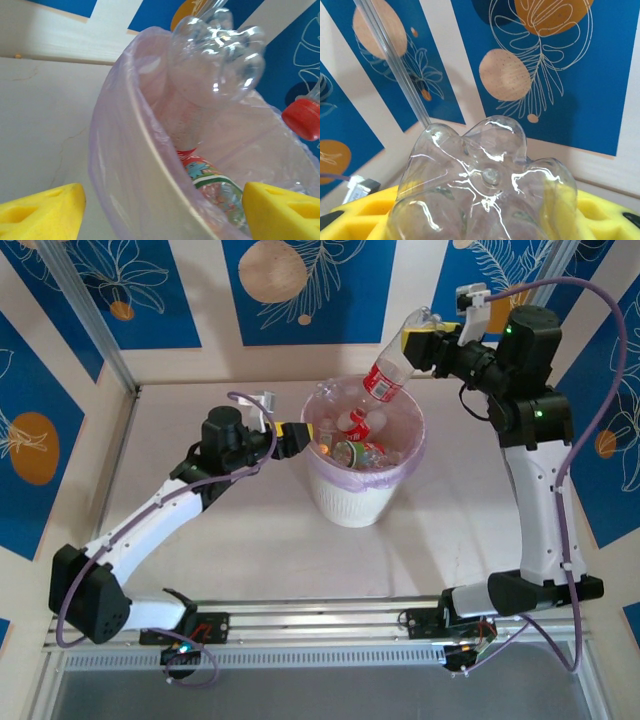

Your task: Put the plastic bottles in the bin

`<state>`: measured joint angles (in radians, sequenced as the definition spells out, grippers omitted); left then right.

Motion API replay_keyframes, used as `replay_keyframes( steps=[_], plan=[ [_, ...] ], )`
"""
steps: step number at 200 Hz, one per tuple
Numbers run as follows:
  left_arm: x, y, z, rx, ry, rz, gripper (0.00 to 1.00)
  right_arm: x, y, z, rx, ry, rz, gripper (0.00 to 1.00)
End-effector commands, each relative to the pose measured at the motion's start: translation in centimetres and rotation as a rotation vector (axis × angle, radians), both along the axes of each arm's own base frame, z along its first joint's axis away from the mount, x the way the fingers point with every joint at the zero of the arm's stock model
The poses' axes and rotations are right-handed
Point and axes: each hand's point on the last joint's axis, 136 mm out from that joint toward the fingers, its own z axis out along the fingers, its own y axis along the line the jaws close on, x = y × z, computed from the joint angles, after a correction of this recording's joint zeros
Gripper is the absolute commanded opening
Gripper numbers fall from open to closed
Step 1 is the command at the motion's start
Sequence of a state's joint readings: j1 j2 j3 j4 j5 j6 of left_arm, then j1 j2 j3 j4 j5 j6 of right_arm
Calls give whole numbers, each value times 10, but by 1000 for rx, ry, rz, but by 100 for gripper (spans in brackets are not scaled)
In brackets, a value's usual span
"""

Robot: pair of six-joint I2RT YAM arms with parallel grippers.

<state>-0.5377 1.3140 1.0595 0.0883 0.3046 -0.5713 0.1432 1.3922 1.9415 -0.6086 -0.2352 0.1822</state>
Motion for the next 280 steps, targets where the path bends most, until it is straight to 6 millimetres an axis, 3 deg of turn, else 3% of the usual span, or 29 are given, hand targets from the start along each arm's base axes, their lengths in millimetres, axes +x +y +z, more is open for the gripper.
replay_keyframes(
  steps=[1,36,71,153,165,180,203,211,231,258,280],
  plan=[
    [7,-4,7,-4,-9,20,80,7,11,-17,-172,-67,33,40],
    [13,-9,-8,3,29,20,77,22,19,-41,-387,-128,32,39],
    [16,-12,-9,-1,39,9,76,35,32,-74,-605,-178,47,40],
    [14,-13,-9,-11,46,3,75,15,77,-158,-728,-122,276,49],
    [13,-11,-10,-14,44,7,75,8,82,-167,-720,-107,312,53],
    [14,-10,-12,-12,45,14,75,0,85,-177,-708,-68,349,65],
    [15,-14,-11,-16,51,-1,75,-13,88,-168,-651,-48,388,79],
    [16,-15,-11,-20,51,-2,75,-18,88,-159,-615,-45,401,85],
    [16,-16,-11,-22,52,-8,75,-27,81,-127,-497,-43,404,87],
    [16,-17,-12,-23,53,-10,75,-21,62,-98,-359,5,335,84],
    [16,-17,-13,-25,53,-9,75,-8,54,-96,-280,78,296,72]
  ],
)
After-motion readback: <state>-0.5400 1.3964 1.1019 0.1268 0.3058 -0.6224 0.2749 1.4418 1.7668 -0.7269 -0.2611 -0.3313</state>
